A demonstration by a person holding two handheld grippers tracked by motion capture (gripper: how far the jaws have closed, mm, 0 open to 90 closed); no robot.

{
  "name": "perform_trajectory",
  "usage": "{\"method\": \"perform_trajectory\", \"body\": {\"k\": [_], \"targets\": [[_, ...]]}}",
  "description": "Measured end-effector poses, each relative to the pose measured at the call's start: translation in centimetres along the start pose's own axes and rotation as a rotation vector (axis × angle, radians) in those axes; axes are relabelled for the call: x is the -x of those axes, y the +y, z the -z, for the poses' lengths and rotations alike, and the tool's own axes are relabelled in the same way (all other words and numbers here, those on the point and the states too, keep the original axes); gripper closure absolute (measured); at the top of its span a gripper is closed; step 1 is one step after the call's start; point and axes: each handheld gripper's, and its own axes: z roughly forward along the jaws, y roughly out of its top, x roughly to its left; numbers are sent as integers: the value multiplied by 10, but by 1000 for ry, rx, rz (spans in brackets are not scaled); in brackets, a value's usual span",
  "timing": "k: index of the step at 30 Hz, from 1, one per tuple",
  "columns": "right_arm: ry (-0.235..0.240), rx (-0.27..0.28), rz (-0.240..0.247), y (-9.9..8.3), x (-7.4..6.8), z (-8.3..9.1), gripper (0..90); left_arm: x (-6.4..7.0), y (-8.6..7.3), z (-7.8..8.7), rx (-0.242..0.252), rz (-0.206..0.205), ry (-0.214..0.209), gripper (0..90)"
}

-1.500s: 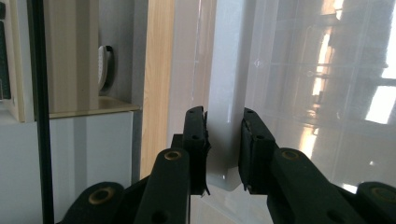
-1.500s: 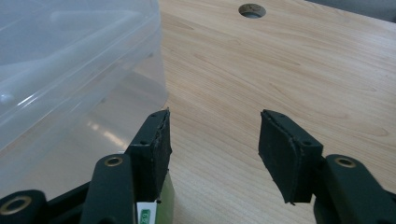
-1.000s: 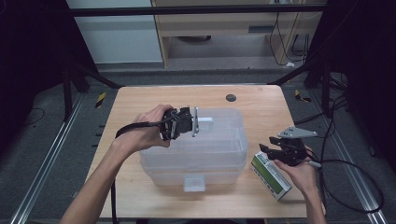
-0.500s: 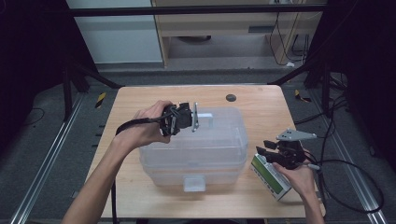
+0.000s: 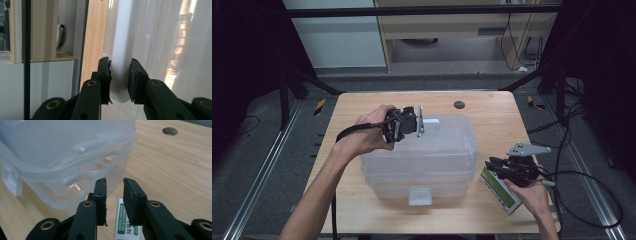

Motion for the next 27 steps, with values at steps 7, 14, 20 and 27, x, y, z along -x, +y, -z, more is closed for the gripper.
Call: {"method": "perform_trajectory", "body": {"k": [7,14,20,27], "targets": [[31,-5,14,-1,-5,0,799,-3,-1,-1,11,10,-1,731],[64,-7,26,-3,-11,-3,844,-6,-1,-2,10,21,-7,730],[80,-2,27,-4,-15,-4,884,-7,-1,-2,13,28,-8,728],[118,0,29,-4,-21,-7,900,-8,-1,-3,11,32,-10,728]]}}
